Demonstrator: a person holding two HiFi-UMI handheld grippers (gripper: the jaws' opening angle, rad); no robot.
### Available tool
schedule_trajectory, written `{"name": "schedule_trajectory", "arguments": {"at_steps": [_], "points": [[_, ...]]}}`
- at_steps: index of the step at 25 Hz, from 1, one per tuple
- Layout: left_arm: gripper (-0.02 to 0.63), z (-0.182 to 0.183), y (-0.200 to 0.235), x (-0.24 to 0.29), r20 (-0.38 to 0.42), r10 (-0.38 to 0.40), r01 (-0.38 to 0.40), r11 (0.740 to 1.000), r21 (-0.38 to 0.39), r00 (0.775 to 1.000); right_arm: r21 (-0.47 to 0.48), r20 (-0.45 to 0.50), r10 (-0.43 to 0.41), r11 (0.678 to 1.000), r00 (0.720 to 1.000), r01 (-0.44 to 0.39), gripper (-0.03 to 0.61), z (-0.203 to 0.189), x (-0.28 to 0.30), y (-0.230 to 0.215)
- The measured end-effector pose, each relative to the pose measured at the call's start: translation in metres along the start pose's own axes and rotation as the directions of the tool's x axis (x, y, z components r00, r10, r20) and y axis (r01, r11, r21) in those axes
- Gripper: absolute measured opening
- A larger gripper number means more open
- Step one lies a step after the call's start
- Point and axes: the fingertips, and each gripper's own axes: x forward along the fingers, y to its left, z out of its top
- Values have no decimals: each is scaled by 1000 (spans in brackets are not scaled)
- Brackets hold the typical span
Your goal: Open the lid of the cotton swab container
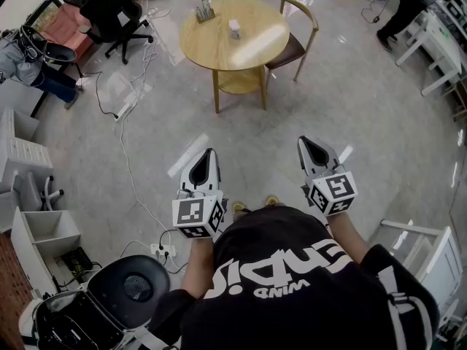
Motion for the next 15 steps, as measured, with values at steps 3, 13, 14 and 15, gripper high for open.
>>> {"name": "schedule_trajectory", "arguments": {"at_steps": [3,13,14,15], "points": [[9,-5,-2,4,-2,-3,3,1000,1,1000,-7,6,-2,1000,1000,3,2,-1,1,-4],[9,-4,34,9,-15,-22,22,1000,19,1000,22,66,-12,1000,998,11,2,9,17,23],[9,-5,38,9,-14,-26,27,999,19,1000,23,67,-16,1000,998,15,2,7,19,26],[9,-6,41,8,-13,-33,33,999,20,999,23,68,-21,1000,997,20,2,6,21,29]]}}
